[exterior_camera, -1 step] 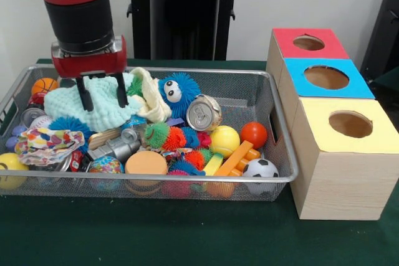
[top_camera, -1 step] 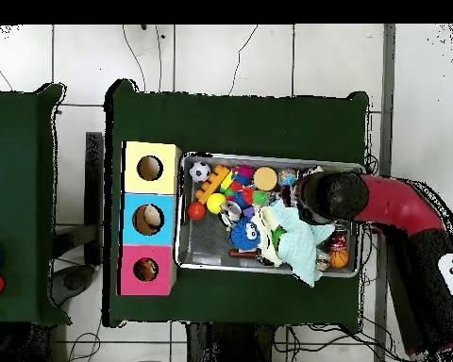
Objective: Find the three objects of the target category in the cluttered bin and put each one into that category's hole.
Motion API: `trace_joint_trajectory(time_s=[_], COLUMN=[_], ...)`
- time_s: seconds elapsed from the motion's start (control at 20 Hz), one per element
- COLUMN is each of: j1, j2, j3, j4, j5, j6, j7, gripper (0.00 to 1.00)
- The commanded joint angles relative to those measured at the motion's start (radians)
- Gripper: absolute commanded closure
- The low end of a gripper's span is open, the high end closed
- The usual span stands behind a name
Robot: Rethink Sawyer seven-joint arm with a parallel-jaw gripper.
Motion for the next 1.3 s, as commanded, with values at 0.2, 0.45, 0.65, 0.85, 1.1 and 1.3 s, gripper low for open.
trace_joint_trajectory(time_s=[0.2,0.45,0.65,0.85,1.1,1.3], j1=[0.037,0.058,0.063,0.063,0.061,0.057], j2=[0.11,0.15,0.174,0.188,0.195,0.196], j3=[0.067,0.065,0.063,0.065,0.066,0.068], j4=[-0.03,-0.08,-0.098,-0.105,-0.109,-0.108], j5=[-0.043,-0.044,-0.049,-0.051,-0.051,-0.049], j6=[0.07,0.103,0.093,0.084,0.085,0.089], j7=[-0.206,-0.226,-0.23,-0.234,-0.238,-0.245], gripper=[0.0,0.0,0.0,0.0,0.0,0.0])
